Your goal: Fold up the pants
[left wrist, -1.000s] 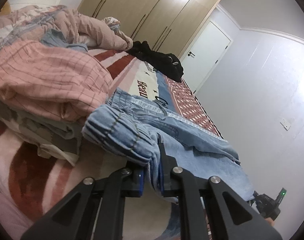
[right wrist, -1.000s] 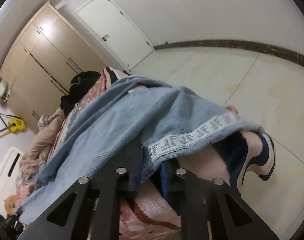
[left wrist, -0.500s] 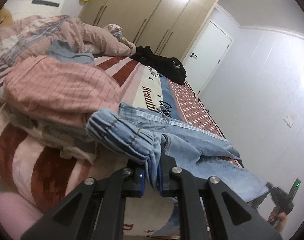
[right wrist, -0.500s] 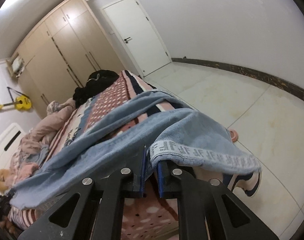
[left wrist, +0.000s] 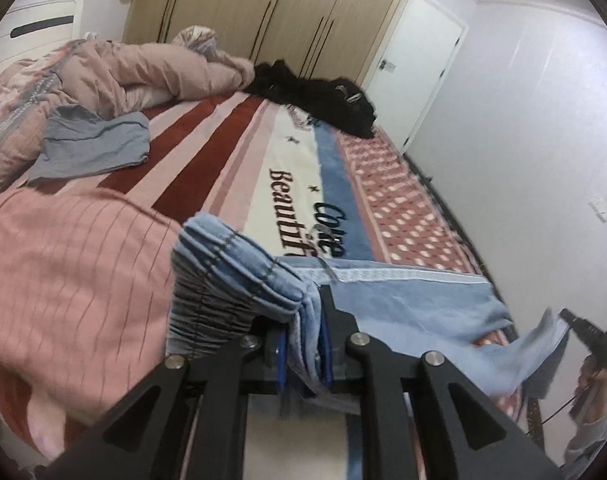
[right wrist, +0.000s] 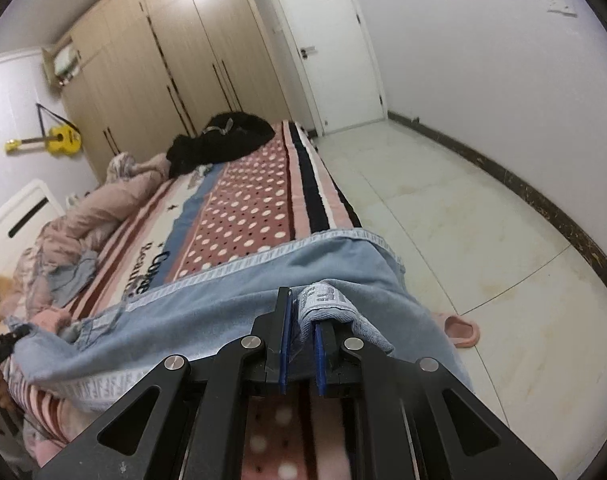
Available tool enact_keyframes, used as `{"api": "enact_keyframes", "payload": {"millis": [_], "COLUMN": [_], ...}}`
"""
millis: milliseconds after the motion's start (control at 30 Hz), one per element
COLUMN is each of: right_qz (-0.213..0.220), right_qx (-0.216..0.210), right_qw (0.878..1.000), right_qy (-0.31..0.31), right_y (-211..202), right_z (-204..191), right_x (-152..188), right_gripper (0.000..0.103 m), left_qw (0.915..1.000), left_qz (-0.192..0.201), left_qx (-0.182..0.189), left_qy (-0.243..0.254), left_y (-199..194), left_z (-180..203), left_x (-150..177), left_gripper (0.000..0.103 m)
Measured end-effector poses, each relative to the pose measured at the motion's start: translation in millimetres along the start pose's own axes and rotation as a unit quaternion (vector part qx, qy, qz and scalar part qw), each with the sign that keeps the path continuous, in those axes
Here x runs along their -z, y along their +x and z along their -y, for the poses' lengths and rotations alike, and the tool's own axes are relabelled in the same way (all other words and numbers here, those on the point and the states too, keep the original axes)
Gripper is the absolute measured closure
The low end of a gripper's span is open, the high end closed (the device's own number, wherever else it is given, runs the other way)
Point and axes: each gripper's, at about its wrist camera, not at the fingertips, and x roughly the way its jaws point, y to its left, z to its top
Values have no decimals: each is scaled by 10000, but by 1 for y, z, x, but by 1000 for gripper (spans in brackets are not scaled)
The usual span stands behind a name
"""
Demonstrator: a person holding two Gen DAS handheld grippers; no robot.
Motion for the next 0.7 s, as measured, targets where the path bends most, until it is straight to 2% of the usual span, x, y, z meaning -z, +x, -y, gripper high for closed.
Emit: {"api": "enact_keyframes", "payload": {"millis": [133,300,433,600,667,700], "right_qz": [-350,-729,-1054,-1187,-1239,-1255], "right_qx": [247,589,756,920,922,911], "right_qw": [9989,9945,9899,9862,9856,9856], "right_qy": [-199,-470,-564,-698,-683,-681], "right_y": [46,105,149,182,190,192], "right_z": [-3,-9,-9,-15,-13,-12], "right_x": [-31,-49,-55,-53,-52,-51], "right_gripper": [99,99,99,99,99,99], "left_qw": [9991,9965,9937,9917,9902,9902], "left_qz": [-279,-597,-795,-1005,-1183,-1215], "left_qx": [-303,-585,-778,-795,-715,-647], "left_qy": [52,88,117,45,202,253], "left_y": [49,97,129,151,155,155], "left_z": [1,1,-1,-6,-3,-2], "left_x": [-19,-28,-33,-33,-33,-32], "left_gripper": [90,90,89,88,71,67]}}
